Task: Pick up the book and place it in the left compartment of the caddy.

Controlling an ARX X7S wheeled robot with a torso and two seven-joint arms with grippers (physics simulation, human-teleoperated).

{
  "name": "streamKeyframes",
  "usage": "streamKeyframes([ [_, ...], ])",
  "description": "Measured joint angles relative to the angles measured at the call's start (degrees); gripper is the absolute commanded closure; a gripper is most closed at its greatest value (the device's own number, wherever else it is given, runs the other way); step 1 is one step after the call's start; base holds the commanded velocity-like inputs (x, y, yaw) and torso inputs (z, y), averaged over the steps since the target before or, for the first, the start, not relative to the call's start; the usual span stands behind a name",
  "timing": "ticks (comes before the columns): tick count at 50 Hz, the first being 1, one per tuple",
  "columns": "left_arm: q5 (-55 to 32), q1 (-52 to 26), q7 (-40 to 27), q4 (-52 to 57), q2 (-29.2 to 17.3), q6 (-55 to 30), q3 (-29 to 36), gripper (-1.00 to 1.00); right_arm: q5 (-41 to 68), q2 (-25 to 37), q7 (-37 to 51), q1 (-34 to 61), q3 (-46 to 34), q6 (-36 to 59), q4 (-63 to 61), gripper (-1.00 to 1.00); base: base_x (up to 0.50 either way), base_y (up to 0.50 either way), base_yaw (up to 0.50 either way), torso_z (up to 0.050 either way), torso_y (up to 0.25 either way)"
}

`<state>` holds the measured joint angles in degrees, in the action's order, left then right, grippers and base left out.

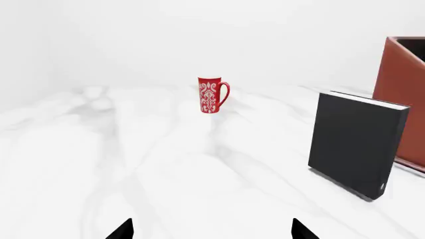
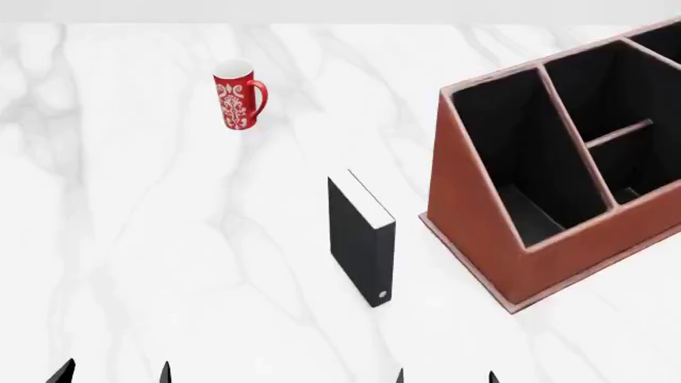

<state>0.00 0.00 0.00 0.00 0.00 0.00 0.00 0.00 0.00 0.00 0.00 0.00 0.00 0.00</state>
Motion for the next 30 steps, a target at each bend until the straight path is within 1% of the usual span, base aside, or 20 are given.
streamKeyframes([
  [14, 0.5, 0.7, -1.6, 4.0, -2.1, -3.0, 3.0, -1.00, 3.3, 1.5, 2.2, -0.5, -1.5, 0.9, -2.9, -1.00, 0.00, 0.00, 0.00, 0.000, 0.000],
  [20, 0.1, 1.1, -2.7, 10.6, -3.0, -6.5, 4.0, -1.00, 5.4, 2.6, 3.4, -0.9, -2.0, 3.1, -8.7, -1.00, 0.00, 0.00, 0.00, 0.000, 0.000],
  [30, -1.0, 1.7, -4.7, 24.1, -4.5, -14.1, 4.8, -1.00, 8.6, 4.8, 5.9, -1.0, -1.6, 9.8, -22.6, -1.00, 0.00, 0.00, 0.00, 0.000, 0.000],
])
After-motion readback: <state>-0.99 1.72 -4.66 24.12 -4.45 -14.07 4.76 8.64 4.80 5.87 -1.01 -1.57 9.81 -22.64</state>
